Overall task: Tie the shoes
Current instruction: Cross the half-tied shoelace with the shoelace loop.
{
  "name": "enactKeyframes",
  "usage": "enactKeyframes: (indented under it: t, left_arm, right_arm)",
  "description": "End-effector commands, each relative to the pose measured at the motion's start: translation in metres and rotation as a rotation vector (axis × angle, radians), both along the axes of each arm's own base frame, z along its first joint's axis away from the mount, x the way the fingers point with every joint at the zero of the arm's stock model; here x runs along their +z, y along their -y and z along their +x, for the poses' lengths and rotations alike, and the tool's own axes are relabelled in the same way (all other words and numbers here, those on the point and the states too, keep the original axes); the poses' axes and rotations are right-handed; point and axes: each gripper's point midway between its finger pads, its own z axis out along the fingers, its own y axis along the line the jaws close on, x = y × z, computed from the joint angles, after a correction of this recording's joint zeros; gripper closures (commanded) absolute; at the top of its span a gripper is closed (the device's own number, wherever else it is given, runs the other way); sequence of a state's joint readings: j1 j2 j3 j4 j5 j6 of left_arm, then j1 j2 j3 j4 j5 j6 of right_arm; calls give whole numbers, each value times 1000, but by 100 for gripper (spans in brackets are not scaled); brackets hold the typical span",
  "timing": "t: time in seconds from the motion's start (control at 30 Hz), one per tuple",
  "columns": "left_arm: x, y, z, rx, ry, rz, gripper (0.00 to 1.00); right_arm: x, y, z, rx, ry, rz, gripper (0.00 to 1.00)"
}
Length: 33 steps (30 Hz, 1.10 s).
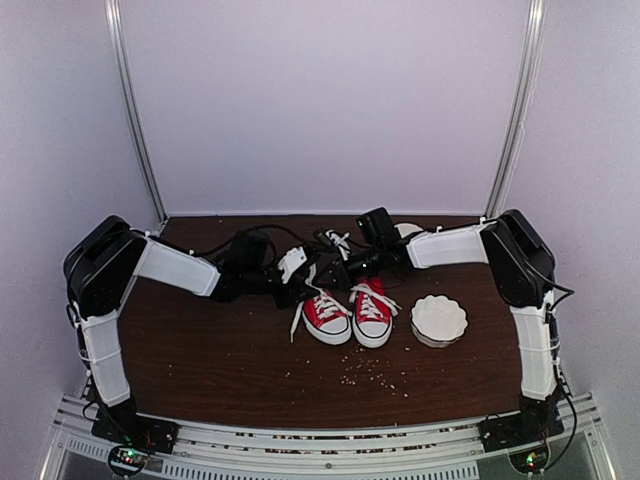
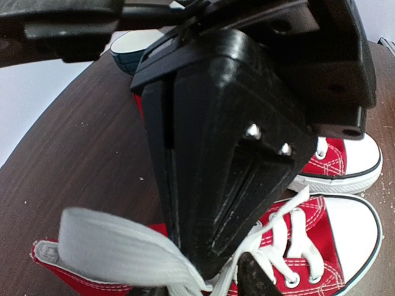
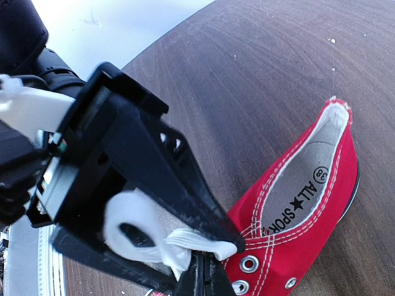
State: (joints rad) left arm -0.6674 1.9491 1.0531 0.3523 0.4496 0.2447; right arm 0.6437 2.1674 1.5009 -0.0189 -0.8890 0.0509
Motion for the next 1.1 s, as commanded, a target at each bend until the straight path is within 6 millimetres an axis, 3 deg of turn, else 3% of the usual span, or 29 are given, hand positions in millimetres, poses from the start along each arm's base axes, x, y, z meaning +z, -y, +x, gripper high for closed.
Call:
enactKeyframes:
  t: [0.0, 0.2, 0.33, 1.0, 1.07]
  left_arm:
    - [7, 3, 6, 1, 27, -38, 67]
    - [5, 1, 16, 51, 29, -21, 83]
    - [0, 0, 18, 65, 15, -10, 100]
    - [2, -16, 36, 213, 56, -2, 100]
    - [3, -17, 36, 216, 59, -7, 100]
  right_arm:
    - [24, 2, 2, -10, 51, 23, 100]
    - [28, 2, 1, -14, 56, 27, 100]
    - [26, 3, 1, -17, 56, 22, 100]
    - [34, 15, -9, 15, 84, -24, 100]
    - [34, 15, -11, 37, 86, -32, 94]
